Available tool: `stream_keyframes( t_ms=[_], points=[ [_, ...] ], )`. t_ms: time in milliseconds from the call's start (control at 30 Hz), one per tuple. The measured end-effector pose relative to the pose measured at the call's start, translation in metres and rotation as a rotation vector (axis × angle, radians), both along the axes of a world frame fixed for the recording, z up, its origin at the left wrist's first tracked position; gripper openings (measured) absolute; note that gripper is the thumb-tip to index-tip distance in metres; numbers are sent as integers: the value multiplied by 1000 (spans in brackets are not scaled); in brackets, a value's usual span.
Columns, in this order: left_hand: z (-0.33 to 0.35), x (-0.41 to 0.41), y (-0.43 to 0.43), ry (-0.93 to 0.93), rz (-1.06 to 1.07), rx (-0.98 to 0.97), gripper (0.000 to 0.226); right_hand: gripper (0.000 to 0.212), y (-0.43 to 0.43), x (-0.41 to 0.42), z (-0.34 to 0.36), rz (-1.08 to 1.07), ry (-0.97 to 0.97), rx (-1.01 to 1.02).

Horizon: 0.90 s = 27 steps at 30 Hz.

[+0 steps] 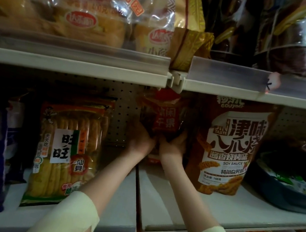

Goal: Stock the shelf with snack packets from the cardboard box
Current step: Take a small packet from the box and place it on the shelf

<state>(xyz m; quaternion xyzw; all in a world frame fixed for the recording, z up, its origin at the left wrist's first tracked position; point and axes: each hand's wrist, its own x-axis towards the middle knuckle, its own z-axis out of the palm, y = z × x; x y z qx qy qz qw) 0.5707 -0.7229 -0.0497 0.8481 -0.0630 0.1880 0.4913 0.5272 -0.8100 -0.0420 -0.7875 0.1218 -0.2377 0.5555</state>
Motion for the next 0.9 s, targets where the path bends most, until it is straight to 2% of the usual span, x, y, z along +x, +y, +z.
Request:
stream_keyframes(
  t_ms=[67, 100, 167, 233, 267, 300, 367, 433, 533, 633, 733, 900],
  points=[
    [14, -20, -11, -132, 127, -6, 78, 63, -2, -15, 13, 80, -47, -125],
    [22, -32, -18, -184, 117, -21, 69, 50, -7, -25, 23, 110, -89, -192],
    [37, -50, -27, -207, -41, -154, 47, 28, -18, -44, 49, 146, -190, -312],
    [52, -66, -36, -67, -326, -317, 29, 21, -35, -62, 71, 152, -327, -380],
    [55, -69, -39, 20, -461, -381, 28, 20, -44, -70, 76, 124, -411, -403],
    [56, -70, -44, 81, -574, -395, 30, 20, -56, -78, 80, 63, -508, -423],
    [59, -70, -56, 164, -671, -358, 57, 24, -86, -87, 81, -118, -721, -416],
    [59, -67, -70, 245, -688, -336, 83, 28, -126, -80, 72, -242, -845, -271],
    [53, -60, -92, 278, -680, -294, 112, 64, -178, -63, 58, -164, -724, 130],
    [47, -55, -109, 301, -605, -275, 120, 94, -201, -52, 47, 86, -452, 321],
    [43, -49, -119, 258, -534, -369, 111, 95, -211, -37, 33, 212, -278, 337],
    [39, -36, -130, 238, -583, -515, 81, 86, -217, -18, 28, 275, -207, 402]
  ],
)
